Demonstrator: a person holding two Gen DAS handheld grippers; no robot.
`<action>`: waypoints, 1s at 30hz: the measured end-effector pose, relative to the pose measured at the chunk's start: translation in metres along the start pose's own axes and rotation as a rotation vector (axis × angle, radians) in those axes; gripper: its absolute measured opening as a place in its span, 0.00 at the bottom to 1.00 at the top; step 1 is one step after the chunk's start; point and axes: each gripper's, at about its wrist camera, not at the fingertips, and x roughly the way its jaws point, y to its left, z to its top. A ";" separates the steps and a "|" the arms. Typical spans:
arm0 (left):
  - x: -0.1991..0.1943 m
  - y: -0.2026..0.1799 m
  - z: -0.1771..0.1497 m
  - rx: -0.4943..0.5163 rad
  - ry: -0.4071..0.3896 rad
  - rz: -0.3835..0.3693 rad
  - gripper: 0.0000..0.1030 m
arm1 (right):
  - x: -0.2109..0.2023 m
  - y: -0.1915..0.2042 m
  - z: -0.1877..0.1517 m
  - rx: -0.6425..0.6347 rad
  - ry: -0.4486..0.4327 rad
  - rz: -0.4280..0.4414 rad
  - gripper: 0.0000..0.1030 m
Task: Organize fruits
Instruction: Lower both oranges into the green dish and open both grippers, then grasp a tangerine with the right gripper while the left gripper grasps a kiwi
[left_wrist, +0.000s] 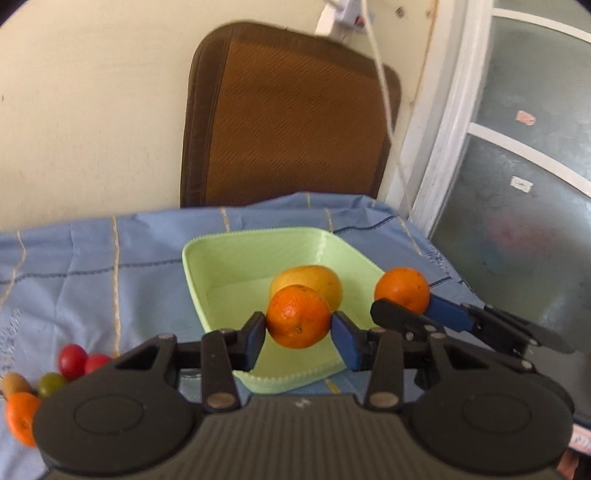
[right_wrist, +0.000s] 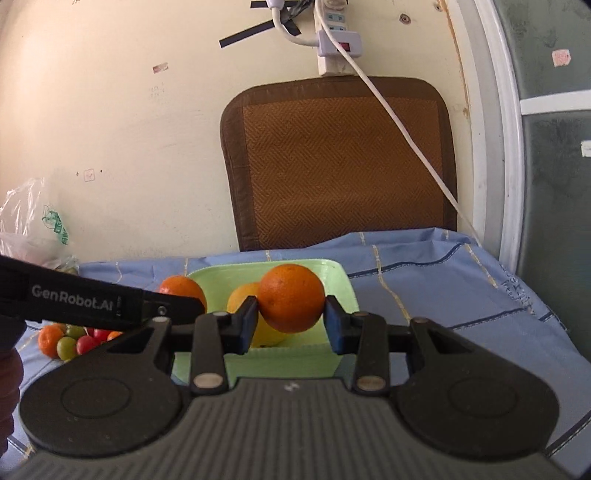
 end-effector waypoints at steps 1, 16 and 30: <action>0.003 0.000 -0.001 -0.003 0.005 0.006 0.39 | 0.004 -0.002 -0.002 0.005 0.014 -0.003 0.40; -0.121 0.073 -0.034 -0.146 -0.199 0.147 0.41 | -0.021 -0.009 -0.005 0.076 -0.095 -0.022 0.42; -0.145 0.139 -0.083 -0.269 -0.132 0.191 0.39 | -0.016 0.102 -0.015 -0.084 0.170 0.355 0.41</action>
